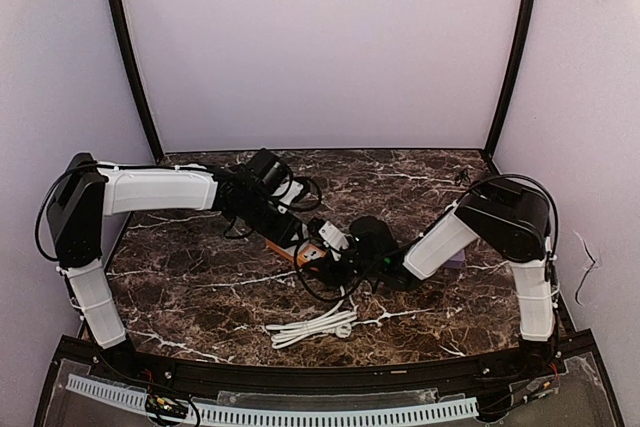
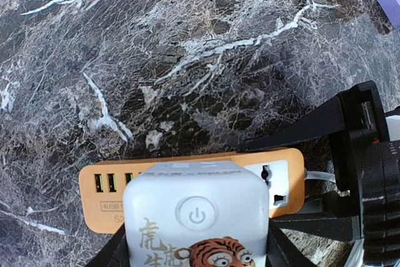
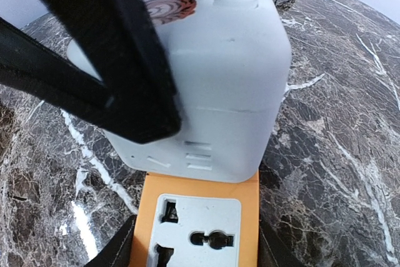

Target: Pull the plug off the socket

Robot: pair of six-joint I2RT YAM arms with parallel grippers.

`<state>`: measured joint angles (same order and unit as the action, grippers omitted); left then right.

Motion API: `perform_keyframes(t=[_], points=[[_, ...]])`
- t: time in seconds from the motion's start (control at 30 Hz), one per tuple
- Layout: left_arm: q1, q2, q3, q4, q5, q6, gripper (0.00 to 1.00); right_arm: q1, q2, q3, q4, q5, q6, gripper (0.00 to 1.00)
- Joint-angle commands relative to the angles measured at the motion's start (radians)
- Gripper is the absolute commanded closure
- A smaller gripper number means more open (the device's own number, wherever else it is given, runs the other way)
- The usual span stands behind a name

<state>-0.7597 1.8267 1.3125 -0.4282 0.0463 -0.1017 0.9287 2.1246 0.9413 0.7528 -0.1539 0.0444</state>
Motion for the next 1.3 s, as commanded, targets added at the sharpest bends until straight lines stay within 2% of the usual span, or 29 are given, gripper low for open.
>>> perform_keyframes(t=[0.0, 0.03, 0.33, 0.5, 0.77, 1.0, 1.17, 1.27], points=[[-0.014, -0.061, -0.031, -0.104, -0.018, 0.034, 0.99, 0.008, 0.029, -0.003, -0.036, 0.007, 0.010, 0.97], [-0.014, -0.065, -0.032, -0.104, -0.024, 0.033, 0.99, 0.011, 0.029, -0.003, -0.039, 0.012, 0.007, 1.00], [-0.024, -0.154, -0.126, 0.028, -0.019, 0.046, 0.99, 0.045, 0.056, 0.018, -0.076, 0.079, -0.019, 1.00], [-0.026, -0.176, -0.128, 0.044, -0.032, 0.037, 0.99, 0.054, 0.067, 0.028, -0.092, 0.097, -0.022, 1.00], [-0.026, -0.192, -0.110, 0.072, 0.029, -0.030, 0.99, 0.059, 0.069, 0.031, -0.095, 0.118, -0.018, 1.00], [-0.061, -0.176, -0.080, 0.005, -0.154, 0.056, 0.99, 0.061, 0.069, 0.031, -0.094, 0.122, -0.018, 1.00], [-0.064, -0.177, -0.082, -0.022, -0.190, 0.062, 0.99, 0.062, 0.071, 0.030, -0.093, 0.126, -0.017, 1.00], [-0.051, -0.199, -0.099, -0.003, -0.144, 0.038, 0.99, 0.062, 0.071, 0.032, -0.097, 0.128, -0.018, 1.00]])
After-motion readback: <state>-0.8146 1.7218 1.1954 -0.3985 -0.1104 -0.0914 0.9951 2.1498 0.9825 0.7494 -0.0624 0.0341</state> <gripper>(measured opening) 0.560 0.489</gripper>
